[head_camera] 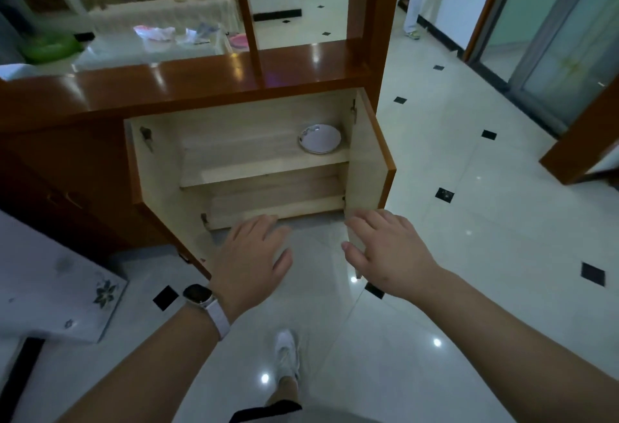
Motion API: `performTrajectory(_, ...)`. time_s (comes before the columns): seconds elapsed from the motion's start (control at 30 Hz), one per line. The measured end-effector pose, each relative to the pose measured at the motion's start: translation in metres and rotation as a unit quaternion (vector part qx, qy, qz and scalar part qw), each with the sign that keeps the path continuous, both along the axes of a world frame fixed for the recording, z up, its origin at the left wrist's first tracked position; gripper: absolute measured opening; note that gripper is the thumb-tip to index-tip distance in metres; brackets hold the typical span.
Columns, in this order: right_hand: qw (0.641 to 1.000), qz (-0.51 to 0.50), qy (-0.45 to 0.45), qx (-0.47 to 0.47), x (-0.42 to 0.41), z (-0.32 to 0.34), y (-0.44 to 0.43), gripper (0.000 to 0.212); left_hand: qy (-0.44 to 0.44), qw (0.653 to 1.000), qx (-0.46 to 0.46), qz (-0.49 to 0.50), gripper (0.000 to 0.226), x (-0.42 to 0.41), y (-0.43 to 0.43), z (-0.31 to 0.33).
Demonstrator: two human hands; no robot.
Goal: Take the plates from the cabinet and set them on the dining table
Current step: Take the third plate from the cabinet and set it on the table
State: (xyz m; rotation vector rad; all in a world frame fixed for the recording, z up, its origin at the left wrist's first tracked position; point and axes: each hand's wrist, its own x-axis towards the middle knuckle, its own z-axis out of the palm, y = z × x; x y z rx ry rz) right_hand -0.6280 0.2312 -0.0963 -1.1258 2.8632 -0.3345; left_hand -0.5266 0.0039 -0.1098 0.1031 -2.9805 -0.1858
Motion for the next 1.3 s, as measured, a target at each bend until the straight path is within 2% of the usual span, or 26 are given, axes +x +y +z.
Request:
performTrajectory(0.3,1.000,-0.010,0.010,0.020,-0.089,0.007,-0.101,0.051,0.026,0.999,0.014,-0.027,0.041,-0.101,-0.096,0.001)
performTrajectory(0.53,0.999,-0.024,0.015,0.018,-0.149,0.003,-0.184,0.050,0.015,0.999,0.000,-0.051,0.043,-0.167,-0.182,-0.004)
performTrajectory(0.83,0.998,-0.046,0.010,0.041,-0.215,-0.014,-0.215,0.050,-0.007,0.997,0.026,-0.078,0.045,-0.239,-0.224,-0.019)
performTrajectory(1.07,0.998,-0.051,-0.004,0.025,-0.284,-0.071,-0.235,0.042,-0.029,0.994,0.007,-0.101,0.045,-0.315,-0.237,-0.058)
performTrajectory(1.2,0.995,-0.097,-0.008,0.011,-0.334,-0.122,-0.253,0.039,-0.044,0.992,-0.003,-0.118,0.042,-0.373,-0.248,-0.104)
performTrajectory(1.3,0.992,-0.122,-0.020,-0.008,-0.368,-0.163,-0.262,0.048,-0.035,0.987,-0.020,-0.155,0.037,-0.417,-0.255,-0.140)
